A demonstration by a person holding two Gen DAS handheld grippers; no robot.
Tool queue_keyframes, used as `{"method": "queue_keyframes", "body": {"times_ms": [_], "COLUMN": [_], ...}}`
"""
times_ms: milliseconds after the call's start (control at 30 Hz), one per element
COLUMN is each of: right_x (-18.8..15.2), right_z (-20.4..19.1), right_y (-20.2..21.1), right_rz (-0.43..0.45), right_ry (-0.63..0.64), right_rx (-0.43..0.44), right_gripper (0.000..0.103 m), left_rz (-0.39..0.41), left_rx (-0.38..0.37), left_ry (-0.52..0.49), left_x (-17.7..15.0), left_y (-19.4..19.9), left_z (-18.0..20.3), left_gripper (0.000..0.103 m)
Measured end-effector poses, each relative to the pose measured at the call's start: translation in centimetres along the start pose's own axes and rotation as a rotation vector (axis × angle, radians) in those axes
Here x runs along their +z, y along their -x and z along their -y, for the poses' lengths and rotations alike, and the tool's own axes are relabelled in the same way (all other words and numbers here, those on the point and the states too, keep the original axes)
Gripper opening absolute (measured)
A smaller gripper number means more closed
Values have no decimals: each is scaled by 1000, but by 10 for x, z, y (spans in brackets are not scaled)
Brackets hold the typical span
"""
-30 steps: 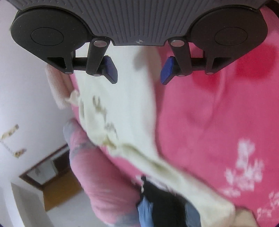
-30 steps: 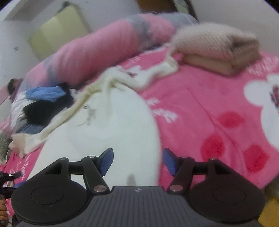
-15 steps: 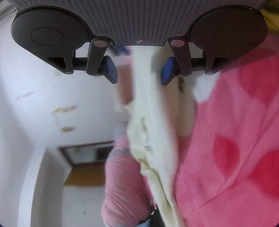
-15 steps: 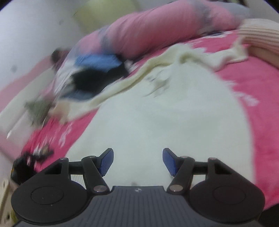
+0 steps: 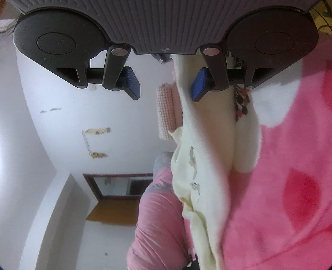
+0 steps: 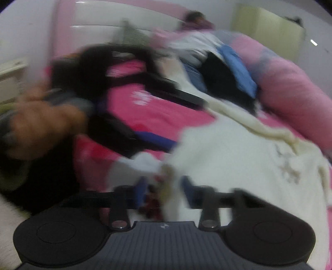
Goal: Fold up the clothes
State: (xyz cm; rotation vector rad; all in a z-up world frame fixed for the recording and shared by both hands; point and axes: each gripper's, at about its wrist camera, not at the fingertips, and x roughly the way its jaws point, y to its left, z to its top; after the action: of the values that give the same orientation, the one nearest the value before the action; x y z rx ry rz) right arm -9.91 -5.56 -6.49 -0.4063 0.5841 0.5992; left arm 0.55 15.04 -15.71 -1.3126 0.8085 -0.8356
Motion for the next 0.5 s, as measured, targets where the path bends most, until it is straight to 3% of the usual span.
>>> {"method": "queue_keyframes", "body": {"times_ms": [33, 133, 200, 333, 400, 500], "right_x": [1, 3, -1, -11, -18, -24], "right_z": [14, 58, 87, 128, 132, 137], "right_y": [2, 14, 25, 33, 29, 26], "right_rz": [8, 54, 103, 165, 173, 158], "right_ry": [-86, -349, -515, -797, -882, -916], "right_rx": [-11, -2, 64, 219, 277, 299], "right_gripper": [8, 6, 6, 6, 6, 6], "left_rz": [8, 43, 69, 117, 135, 110], "left_rx": [-2, -32, -41, 11, 93, 219], "left_ry": [-2, 23, 44, 43, -65, -319], "left_x": [0, -1, -2, -6, -12, -31], "left_y": [1, 13, 20, 27, 25, 9], "left_z": [0, -7, -13, -19, -6, 24], "left_gripper": [54, 55, 55, 55, 56, 64]}}
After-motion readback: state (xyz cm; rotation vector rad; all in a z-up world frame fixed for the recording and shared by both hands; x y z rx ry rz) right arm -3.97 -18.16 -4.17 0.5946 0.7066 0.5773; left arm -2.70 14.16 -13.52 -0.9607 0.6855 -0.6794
